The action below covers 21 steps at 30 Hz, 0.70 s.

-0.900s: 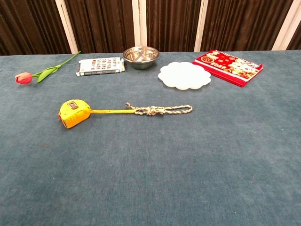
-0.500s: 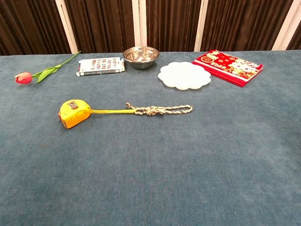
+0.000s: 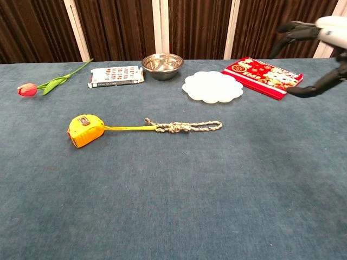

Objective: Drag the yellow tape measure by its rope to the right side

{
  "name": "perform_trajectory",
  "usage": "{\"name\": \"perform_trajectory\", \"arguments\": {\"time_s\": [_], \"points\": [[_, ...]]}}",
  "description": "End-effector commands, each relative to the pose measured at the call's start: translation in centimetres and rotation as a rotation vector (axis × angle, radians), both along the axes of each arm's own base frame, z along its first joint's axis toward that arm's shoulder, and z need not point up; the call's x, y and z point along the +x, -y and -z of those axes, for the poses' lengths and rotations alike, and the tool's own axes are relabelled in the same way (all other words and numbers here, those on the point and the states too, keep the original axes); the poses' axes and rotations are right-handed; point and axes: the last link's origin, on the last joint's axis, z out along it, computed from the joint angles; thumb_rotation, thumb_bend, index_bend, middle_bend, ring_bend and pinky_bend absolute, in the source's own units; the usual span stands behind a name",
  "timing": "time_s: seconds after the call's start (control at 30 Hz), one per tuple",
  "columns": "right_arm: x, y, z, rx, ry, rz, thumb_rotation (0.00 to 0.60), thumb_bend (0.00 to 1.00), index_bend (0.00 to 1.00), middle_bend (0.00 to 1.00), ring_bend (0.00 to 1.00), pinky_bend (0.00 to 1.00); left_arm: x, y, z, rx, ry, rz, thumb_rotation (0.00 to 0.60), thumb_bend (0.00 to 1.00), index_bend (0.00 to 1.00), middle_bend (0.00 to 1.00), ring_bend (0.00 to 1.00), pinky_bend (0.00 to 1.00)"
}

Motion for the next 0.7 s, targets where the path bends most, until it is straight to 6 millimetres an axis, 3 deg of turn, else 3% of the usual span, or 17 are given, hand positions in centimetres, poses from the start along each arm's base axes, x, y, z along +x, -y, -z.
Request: {"name": "perform_trajectory", "arguments": {"time_s": [0.03,0.33,0.7], "points": [[2.6,2.0,3.5,0.057,-0.014,-0.017,0.6,0.31,0.37,0.07,0.0,0.0,0.0,0.0,0.0,-0.004,0.011,-0.005,0.6,0.0,0.0,0.0,0.0,0.0],[4.8,3.6,8.7,0.122,-0.016,0.008,0.6,0.32,0.41,0.09,0.0,0.0,-0.3,-0.3,0.1,-0.02,0.032,-0.023,0.6,0.0,0.0,0.0,0.0,0.0],[4.8,5.7,13.1,0.147,-0.022,0.069,0.6,0.32,0.44,0.11,0.0,0.0,-0.7,-0.6,0.1,-0.03,0.047,-0.049,0.6,0.0,0.0,0.0,0.0,0.0]]}}
